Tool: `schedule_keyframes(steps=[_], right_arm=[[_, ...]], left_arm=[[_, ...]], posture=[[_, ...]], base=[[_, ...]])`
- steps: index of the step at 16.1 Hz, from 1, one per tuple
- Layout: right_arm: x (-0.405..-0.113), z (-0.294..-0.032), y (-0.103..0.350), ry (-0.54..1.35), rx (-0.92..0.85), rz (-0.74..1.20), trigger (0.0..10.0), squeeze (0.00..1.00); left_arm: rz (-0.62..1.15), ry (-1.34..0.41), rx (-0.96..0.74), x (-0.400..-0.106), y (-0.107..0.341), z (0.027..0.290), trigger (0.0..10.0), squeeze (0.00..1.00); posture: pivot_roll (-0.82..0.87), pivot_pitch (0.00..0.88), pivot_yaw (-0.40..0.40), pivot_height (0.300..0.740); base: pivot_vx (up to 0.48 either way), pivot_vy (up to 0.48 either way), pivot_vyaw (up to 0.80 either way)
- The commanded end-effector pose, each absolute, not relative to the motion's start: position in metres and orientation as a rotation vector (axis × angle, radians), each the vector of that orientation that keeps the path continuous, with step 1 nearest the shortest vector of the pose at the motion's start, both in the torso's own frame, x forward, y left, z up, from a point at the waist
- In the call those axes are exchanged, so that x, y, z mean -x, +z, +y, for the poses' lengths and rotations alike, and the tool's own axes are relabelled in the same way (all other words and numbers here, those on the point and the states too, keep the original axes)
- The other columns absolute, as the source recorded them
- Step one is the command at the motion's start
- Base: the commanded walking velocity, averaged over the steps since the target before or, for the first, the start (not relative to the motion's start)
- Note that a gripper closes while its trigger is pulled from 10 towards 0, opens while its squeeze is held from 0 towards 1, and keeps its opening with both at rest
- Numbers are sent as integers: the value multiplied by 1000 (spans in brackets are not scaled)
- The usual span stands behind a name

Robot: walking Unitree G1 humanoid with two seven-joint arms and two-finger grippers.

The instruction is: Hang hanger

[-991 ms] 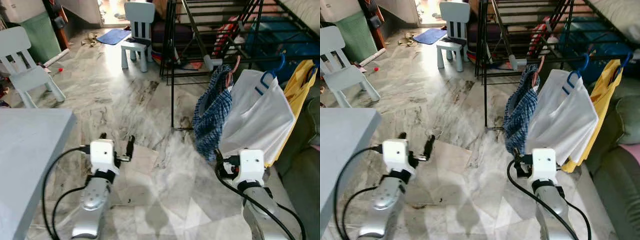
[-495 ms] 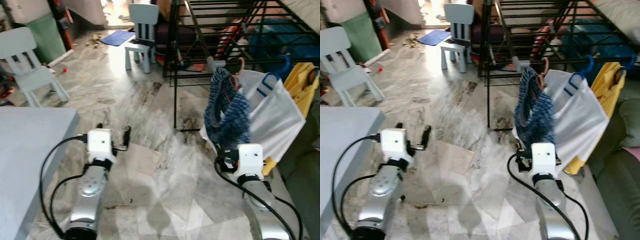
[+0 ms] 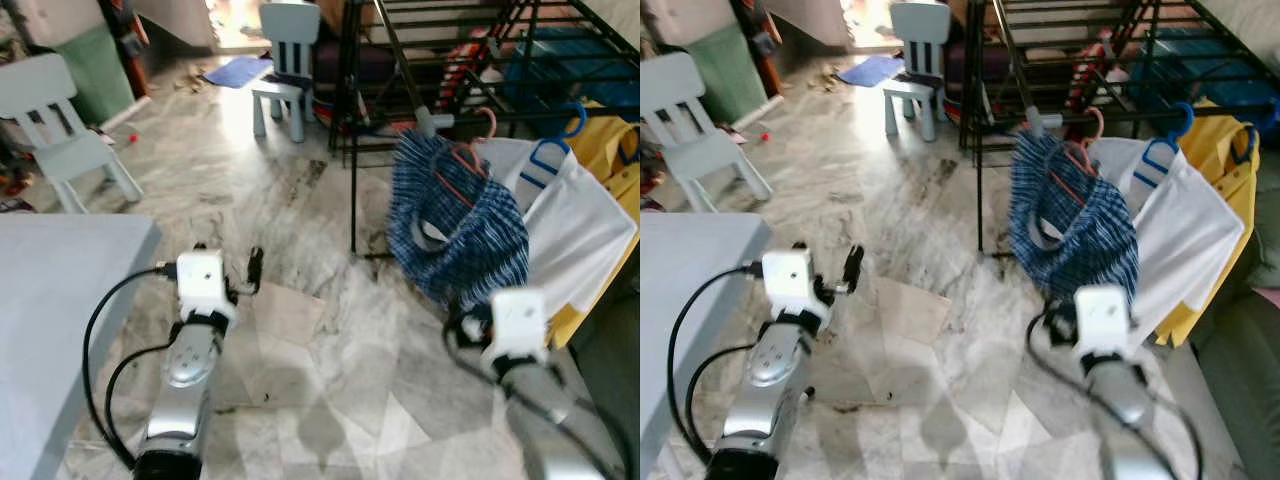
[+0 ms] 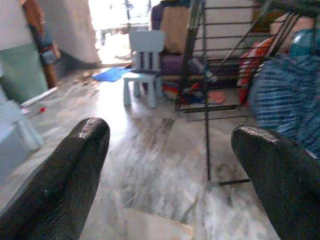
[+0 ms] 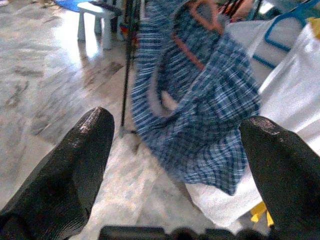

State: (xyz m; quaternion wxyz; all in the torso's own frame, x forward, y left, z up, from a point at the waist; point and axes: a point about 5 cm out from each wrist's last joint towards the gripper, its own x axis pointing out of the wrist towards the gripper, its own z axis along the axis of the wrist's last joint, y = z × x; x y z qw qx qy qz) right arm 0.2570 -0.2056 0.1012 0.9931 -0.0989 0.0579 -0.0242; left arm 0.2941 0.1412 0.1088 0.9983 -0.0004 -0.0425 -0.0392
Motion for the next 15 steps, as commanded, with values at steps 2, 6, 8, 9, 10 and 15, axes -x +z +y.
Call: schedule_keyframes(steps=[2, 6, 8, 9, 10, 15], right_arm=[[-261, -218, 103, -110, 193, 121, 10000, 0], [-263, -189, 114, -15, 207, 82, 10000, 0], [-265, -186, 115, 19, 217, 82, 10000, 0], [-267, -187, 116, 31, 223, 81, 10000, 0], [-269, -189, 115, 32, 224, 90, 10000, 0], [-269, -188, 115, 39, 211, 95, 10000, 0]], left_arm=[[-59, -70, 9, -289, 104, 144, 10000, 0], [-59, -149, 30, -285, 102, 135, 10000, 0], [-71, -137, 45, -285, 107, 133, 10000, 0], [-72, -135, 59, -282, 107, 131, 10000, 0], [-68, -139, 67, -277, 104, 130, 10000, 0], [-44, -180, 62, -273, 99, 119, 10000, 0]], posture=[[-99, 106, 43, 740], [-109, 75, 16, 740], [-76, 80, -13, 740], [-69, 74, -25, 740], [-75, 80, -33, 740], [-94, 103, -2, 740]], base=[[0, 0, 0], [0, 0, 0], [126, 0, 0], [289, 0, 644], [349, 0, 650], [448, 0, 391]])
